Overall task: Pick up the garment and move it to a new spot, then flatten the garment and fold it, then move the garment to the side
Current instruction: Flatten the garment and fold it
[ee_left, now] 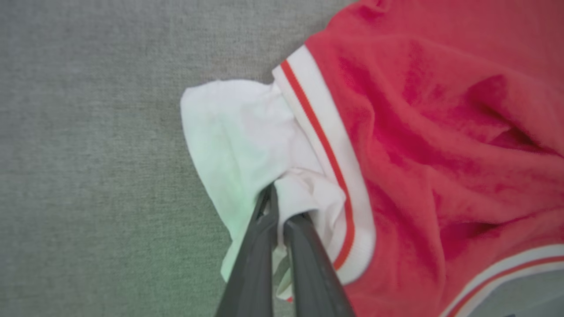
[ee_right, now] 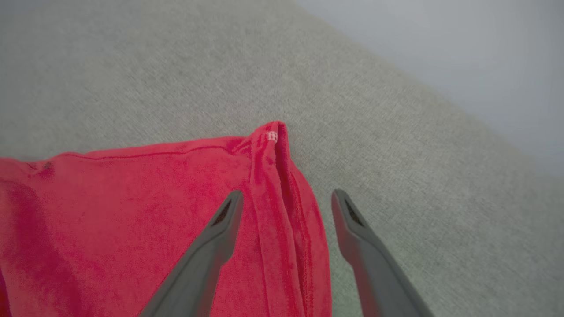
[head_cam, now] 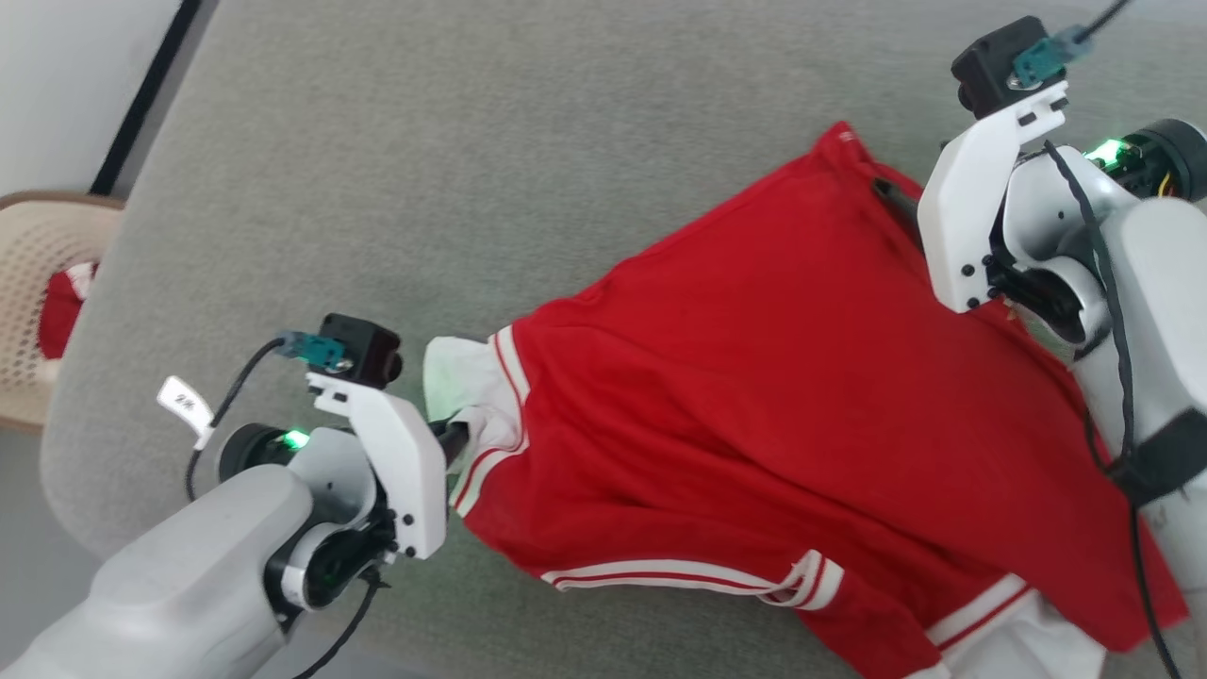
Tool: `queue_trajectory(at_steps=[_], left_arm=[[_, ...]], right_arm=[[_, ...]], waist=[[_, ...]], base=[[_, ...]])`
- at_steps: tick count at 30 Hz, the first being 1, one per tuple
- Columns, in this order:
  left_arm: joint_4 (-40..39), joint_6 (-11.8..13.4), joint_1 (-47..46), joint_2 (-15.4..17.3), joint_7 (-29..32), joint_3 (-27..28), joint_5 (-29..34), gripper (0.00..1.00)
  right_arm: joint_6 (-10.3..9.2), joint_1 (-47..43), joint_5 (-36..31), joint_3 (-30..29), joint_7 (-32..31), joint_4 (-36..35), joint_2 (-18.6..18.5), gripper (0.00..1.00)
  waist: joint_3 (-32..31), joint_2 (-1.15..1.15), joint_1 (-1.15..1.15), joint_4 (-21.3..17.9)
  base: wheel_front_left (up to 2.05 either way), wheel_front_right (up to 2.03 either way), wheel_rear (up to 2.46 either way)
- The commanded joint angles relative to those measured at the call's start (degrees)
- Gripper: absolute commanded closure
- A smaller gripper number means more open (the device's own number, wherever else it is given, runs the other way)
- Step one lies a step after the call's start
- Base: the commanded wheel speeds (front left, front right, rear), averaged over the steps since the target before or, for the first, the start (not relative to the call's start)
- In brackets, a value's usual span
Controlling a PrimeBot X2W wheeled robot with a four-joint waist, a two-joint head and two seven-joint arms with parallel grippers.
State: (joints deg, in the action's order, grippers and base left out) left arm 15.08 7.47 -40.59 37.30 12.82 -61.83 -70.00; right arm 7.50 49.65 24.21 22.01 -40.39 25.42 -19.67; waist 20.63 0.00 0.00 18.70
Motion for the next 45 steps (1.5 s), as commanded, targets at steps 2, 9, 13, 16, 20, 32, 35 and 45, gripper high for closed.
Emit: queue_trajectory(at_steps=[2, 9, 13, 16, 20, 32, 35, 45], left_arm=[[1.3, -0.9, -1.2, -1.3, -0.2, -0.3, 1.0, 1.0], [5.4, -3.5, -2.3, -4.5, -1.1, -0.7, 1.0, 1.0], [7.8, -4.9, -2.7, -5.8, -1.2, -0.9, 1.0, 1.0], [9.5, -5.7, -3.2, -6.4, -1.4, -0.9, 0.9, 1.0], [11.0, -6.4, -3.7, -6.5, -1.4, -0.5, 0.4, 1.0], [12.6, -6.2, -13.0, -0.3, 2.3, 3.7, 0.1, 1.0], [12.6, -5.6, -17.3, 1.7, 3.8, 5.0, 0.8, 1.0], [13.9, -5.6, -30.6, 2.6, 7.5, 6.8, 4.1, 1.0]], right_arm=[[-0.02, 2.5, -0.9, 3.0, -1.1, 5.3, -0.8, 0.0], [0.0, 6.4, 3.2, 12.9, -5.3, 18.4, -1.2, 0.0], [-0.01, 6.6, 5.1, 17.6, -6.1, 23.8, -1.7, 0.0], [0.0, 6.7, 7.6, 20.9, -7.1, 25.9, -1.9, 0.64], [-0.02, 9.0, 9.5, 22.7, -6.0, 25.9, -3.1, 1.0], [-0.03, 16.9, 17.0, 22.2, 4.4, 19.9, -7.8, 1.0], [-0.03, 17.3, 17.9, 21.4, 6.6, 18.9, -8.8, 1.0], [-0.03, 18.9, 18.5, 16.1, 11.6, 16.0, -9.1, 1.0]], waist=[[1.1, 0.0, 0.0, 2.5], [2.5, 0.0, 0.0, 5.5], [2.9, 0.0, 0.0, 6.4], [2.9, 0.0, 0.0, 6.6], [2.7, 0.0, 0.0, 6.1], [-0.4, 0.0, 0.0, 0.8], [-1.8, 0.0, 0.0, -1.4], [-6.7, 0.0, 0.0, -8.8]], base=[[0.0, 0.0, 0.0], [0.0, 0.0, 0.0], [0.0, 0.0, 0.0], [0.0, 0.0, 0.0], [0.0, 0.0, 0.0], [0.0, 0.0, 0.0], [0.0, 0.0, 0.0], [0.0, 0.0, 0.0]])
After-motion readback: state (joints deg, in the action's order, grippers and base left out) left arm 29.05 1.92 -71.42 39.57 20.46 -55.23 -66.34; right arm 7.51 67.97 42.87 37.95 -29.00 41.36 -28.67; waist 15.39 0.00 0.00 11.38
